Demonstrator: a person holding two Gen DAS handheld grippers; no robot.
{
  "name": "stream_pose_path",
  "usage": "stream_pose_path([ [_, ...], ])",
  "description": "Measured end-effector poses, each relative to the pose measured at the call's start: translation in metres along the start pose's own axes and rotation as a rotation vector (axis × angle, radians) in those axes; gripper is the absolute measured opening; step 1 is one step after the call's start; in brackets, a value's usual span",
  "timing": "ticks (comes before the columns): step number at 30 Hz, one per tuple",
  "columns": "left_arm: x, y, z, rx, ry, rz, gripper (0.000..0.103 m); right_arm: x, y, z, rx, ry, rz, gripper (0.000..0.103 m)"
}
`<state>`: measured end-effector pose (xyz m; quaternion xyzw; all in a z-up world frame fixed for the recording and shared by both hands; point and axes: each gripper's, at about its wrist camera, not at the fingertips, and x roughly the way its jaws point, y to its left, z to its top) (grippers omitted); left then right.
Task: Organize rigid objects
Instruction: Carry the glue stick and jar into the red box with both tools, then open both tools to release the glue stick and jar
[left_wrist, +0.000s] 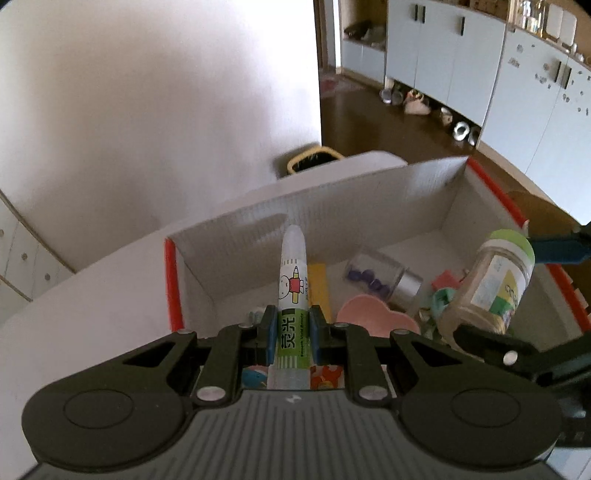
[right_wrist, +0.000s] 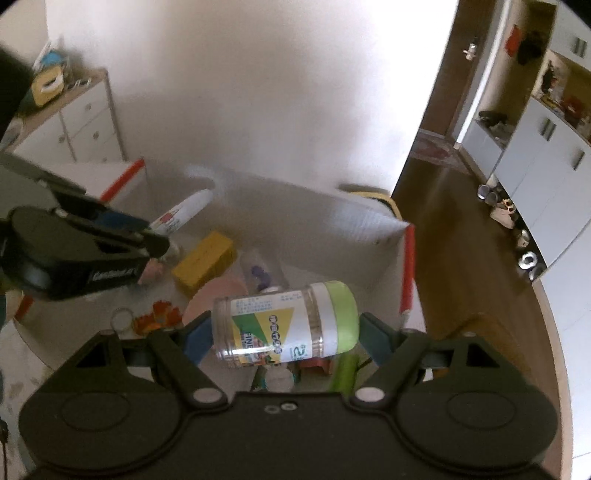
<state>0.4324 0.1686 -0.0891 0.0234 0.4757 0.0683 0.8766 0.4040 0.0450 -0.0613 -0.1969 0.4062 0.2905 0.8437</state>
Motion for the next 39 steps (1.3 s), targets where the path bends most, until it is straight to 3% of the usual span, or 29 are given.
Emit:
stream_pose_path([
  [11,0.035,0.002,-0.004,0.018,0.105,0.02,0.017,0.018,0.01,-0.003,-0.081,0.018,-0.04,0.082],
  [26,0.059,0.002,-0.002,0.02,0.227,0.017,0.017,0.034,0.0,-0.01,-0.041,0.057,-0.046,0.081],
  [39,0.056,-0.006,-0.001,0.038,0.243,0.027,0.021,0.023,0.001,-0.014,-0.031,0.039,-0.052,0.092],
])
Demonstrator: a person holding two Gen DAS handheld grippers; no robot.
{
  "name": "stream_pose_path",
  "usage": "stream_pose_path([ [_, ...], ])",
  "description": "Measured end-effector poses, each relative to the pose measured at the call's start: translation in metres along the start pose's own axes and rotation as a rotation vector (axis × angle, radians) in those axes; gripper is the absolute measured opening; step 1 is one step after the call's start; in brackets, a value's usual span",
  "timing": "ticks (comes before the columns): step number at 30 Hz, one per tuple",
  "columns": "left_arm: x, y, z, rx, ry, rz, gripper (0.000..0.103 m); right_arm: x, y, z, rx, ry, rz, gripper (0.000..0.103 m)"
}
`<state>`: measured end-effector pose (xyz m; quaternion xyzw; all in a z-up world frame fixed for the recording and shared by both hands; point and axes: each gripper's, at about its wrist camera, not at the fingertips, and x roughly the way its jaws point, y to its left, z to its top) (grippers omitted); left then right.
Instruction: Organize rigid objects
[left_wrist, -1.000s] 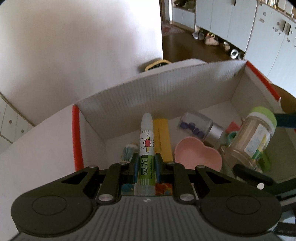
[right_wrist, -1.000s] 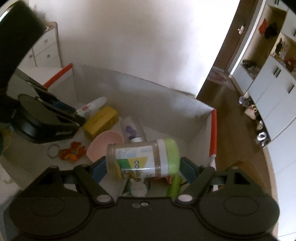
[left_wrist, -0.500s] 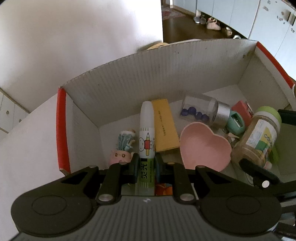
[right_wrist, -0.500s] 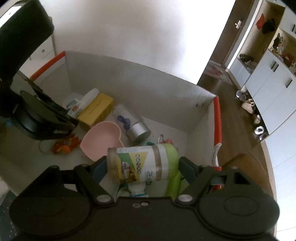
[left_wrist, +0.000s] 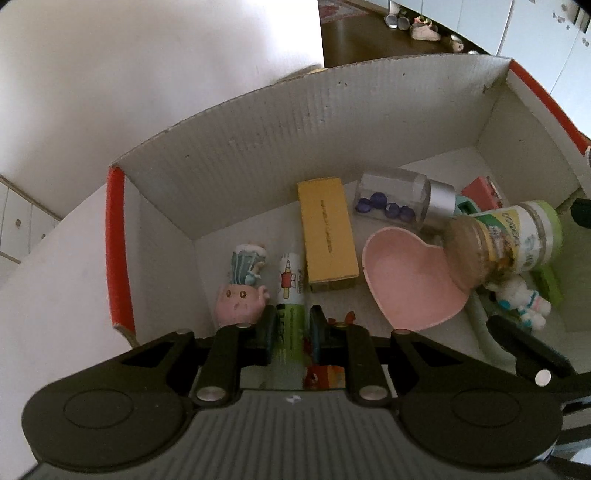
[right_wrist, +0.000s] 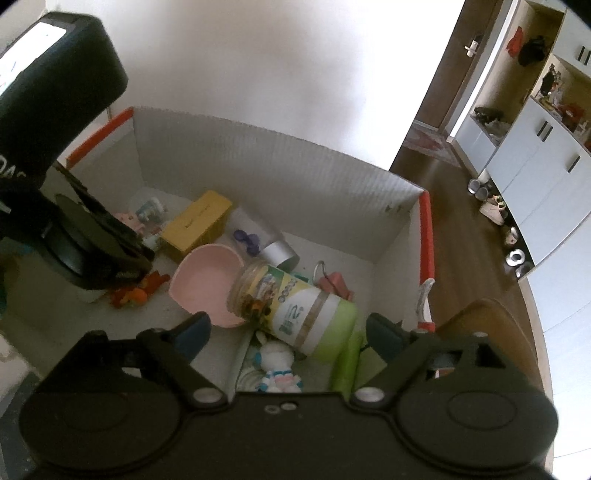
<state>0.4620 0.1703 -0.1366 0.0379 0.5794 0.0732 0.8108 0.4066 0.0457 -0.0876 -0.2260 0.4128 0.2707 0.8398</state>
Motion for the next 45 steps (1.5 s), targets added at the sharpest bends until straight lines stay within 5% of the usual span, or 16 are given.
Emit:
stream_pose_path([
  [6,-0.02,0.002,-0.009,-0.023,-0.047,-0.029,0.028,-0.023,-0.002,-0.002,0.029,-0.055,0.014,0.094],
  [30,-0.119,0.017,-0.079,-0.107,-0.279,-0.119,0.028,-0.124,-0.011,-0.035,0.168,-0.236,0.067,0.097],
  [45,-0.177,0.001,-0.128,-0.066,-0.42,-0.158,0.028,-0.174,-0.014,-0.068,0.243,-0.342,0.113,0.102],
])
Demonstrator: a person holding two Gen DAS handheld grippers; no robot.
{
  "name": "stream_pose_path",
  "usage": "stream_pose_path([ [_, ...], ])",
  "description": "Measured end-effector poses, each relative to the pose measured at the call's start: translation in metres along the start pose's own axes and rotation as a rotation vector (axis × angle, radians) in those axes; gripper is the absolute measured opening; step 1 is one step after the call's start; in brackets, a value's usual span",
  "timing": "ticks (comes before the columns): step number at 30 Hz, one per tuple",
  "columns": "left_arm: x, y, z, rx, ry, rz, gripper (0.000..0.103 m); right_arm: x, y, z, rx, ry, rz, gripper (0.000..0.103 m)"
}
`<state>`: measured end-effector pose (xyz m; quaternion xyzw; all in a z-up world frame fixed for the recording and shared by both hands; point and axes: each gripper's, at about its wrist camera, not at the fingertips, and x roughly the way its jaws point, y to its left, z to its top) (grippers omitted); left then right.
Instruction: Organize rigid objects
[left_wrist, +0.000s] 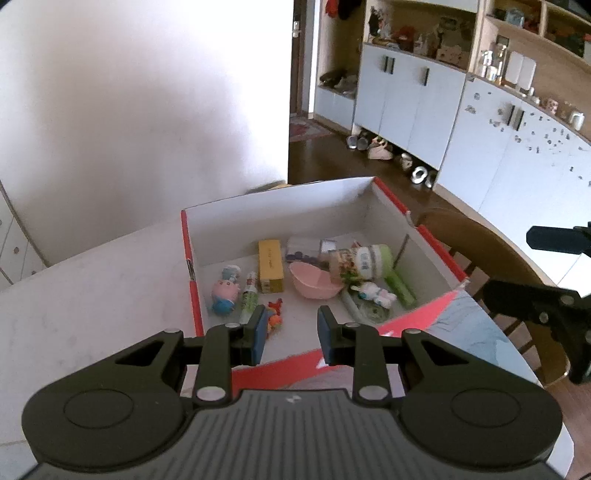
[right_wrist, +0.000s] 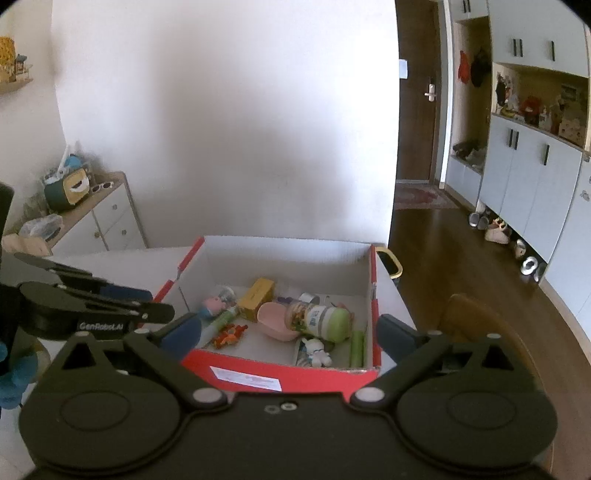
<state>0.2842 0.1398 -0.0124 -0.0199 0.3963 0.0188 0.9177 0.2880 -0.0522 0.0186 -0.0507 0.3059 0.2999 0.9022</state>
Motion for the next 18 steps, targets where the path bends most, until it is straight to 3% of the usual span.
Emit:
stream_pose_path([
  [8,-0.021,-0.008,-0.017,-0.002,-0.037,-0.034,0.029,-0.022,-0.004,-0.013,0.043,-0.031,0.018,0.103],
  [10,-0.025,-0.009,-0.022,-0.001,-0.042,-0.038,0.046,-0.028,-0.005,-0.017,0.05,-0.038,0.018,0.103],
  [11,-0.027,-0.01,-0.025,0.001,-0.049,-0.034,0.066,-0.032,-0.006,-0.02,0.052,-0.041,0.019,0.103],
  [12,-0.031,-0.011,-0.028,-0.002,-0.063,-0.024,0.072,-0.034,-0.005,-0.021,0.05,-0.045,0.017,0.103],
  [18,-0.044,-0.018,-0.042,0.004,-0.101,-0.014,0.073,-0.051,-0.001,-0.032,0.036,-0.064,0.02,0.103],
])
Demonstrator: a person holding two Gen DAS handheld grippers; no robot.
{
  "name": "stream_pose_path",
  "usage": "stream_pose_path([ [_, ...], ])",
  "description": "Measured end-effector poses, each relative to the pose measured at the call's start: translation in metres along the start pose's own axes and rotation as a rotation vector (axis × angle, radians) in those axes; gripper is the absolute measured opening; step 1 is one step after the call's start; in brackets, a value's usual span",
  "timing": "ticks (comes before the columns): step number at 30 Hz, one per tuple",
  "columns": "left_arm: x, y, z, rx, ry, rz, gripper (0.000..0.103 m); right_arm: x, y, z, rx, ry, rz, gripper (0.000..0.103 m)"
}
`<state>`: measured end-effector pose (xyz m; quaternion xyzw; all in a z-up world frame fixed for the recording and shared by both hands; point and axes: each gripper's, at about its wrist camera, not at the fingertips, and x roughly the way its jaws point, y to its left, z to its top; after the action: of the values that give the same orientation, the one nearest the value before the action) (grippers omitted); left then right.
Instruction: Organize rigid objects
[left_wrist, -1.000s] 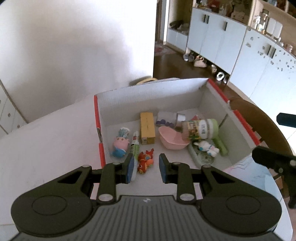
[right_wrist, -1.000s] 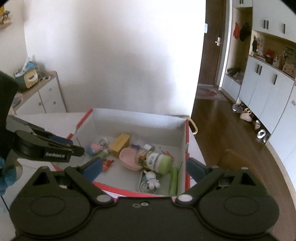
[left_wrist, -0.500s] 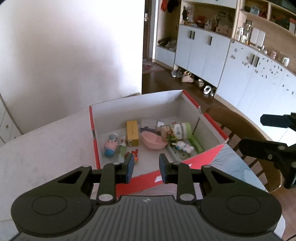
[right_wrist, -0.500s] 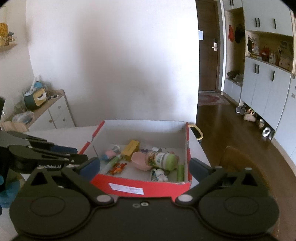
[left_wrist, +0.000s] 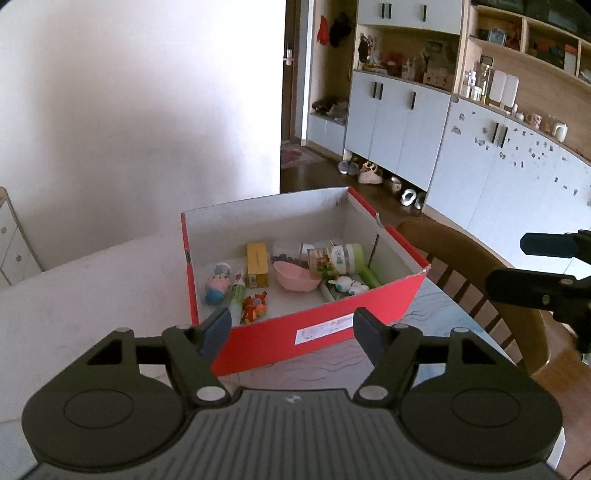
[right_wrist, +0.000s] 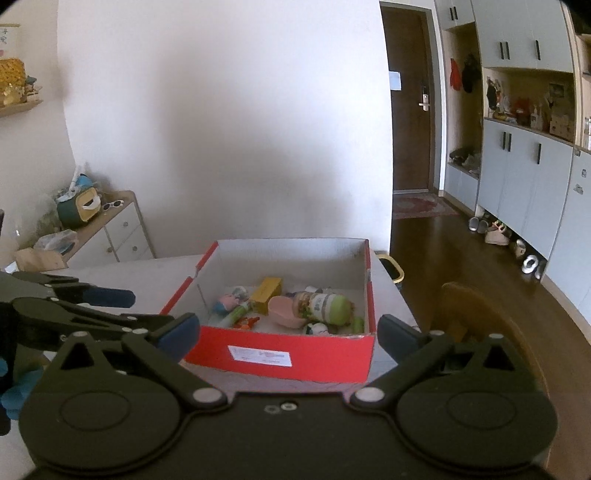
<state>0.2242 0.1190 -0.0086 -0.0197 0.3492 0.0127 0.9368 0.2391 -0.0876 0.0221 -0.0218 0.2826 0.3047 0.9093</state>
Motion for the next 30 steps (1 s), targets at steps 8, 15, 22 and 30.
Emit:
stream_pose_path([
  [8,-0.018,-0.009,-0.009,-0.001,-0.039,-0.026,0.085,-0.022,0.003,-0.01,0.022,-0.037,0.019,0.103],
  [15,-0.025,-0.02,-0.016,0.021,-0.053,-0.045,0.103,-0.036,0.004,-0.016,0.039,-0.064,0.031,0.103],
  [22,-0.024,-0.021,-0.019,-0.016,-0.042,-0.03,0.103,-0.041,0.007,-0.02,0.049,-0.063,0.026,0.103],
  [30,-0.031,-0.023,-0.022,0.012,-0.076,0.018,0.103,-0.044,0.006,-0.024,0.066,-0.059,0.021,0.103],
])
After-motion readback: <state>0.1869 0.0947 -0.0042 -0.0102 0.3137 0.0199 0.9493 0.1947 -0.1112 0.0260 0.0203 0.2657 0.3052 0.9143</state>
